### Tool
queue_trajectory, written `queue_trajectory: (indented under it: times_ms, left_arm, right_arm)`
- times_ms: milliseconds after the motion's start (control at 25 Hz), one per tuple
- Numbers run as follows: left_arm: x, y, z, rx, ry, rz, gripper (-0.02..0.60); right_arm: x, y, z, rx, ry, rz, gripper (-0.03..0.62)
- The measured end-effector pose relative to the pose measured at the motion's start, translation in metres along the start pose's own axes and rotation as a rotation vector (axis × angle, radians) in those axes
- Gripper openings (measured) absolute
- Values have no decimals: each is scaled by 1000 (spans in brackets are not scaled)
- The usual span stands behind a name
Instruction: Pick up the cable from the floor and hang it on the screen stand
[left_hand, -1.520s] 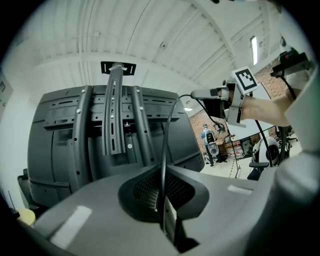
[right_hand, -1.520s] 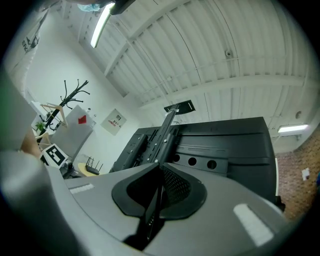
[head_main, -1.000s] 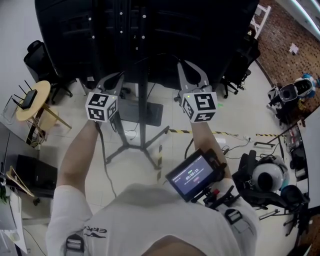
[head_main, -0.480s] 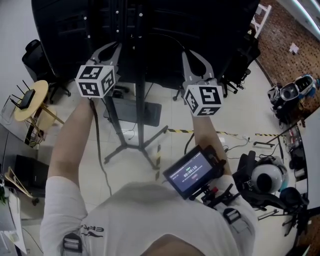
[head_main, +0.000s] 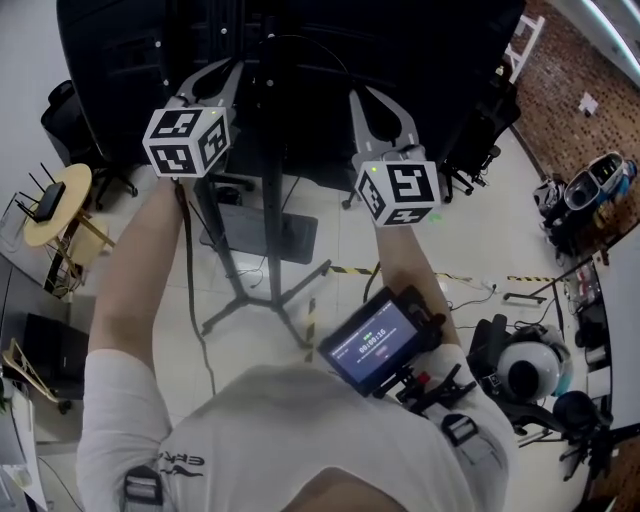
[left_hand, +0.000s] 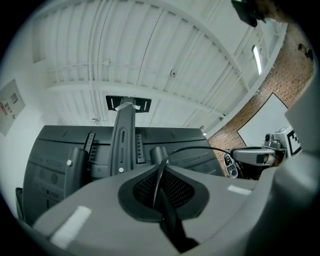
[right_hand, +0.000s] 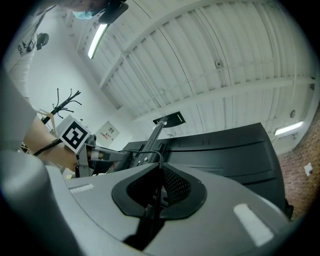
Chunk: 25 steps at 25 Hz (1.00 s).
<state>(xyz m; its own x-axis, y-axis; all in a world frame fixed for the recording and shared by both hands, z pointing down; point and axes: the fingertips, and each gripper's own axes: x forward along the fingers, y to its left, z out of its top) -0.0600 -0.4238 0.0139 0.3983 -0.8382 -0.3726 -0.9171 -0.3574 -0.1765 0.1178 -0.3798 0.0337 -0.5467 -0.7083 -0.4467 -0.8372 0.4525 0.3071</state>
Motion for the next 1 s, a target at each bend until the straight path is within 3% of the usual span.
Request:
queue_trajectory:
  times_ms: [520,760,1000]
  left_arm:
    - [48,40,28,-39,-43,5,2]
    - [71,51,12,-82,-2,-31,2]
    - [85,48,0,-67,30,-54,2]
  right_arm:
    - [57,-5,5,-30,-36,-30,35]
    - [74,-10,-8,-38,5,-96,35]
    - [79,-17,-26,-35,38,-140,35]
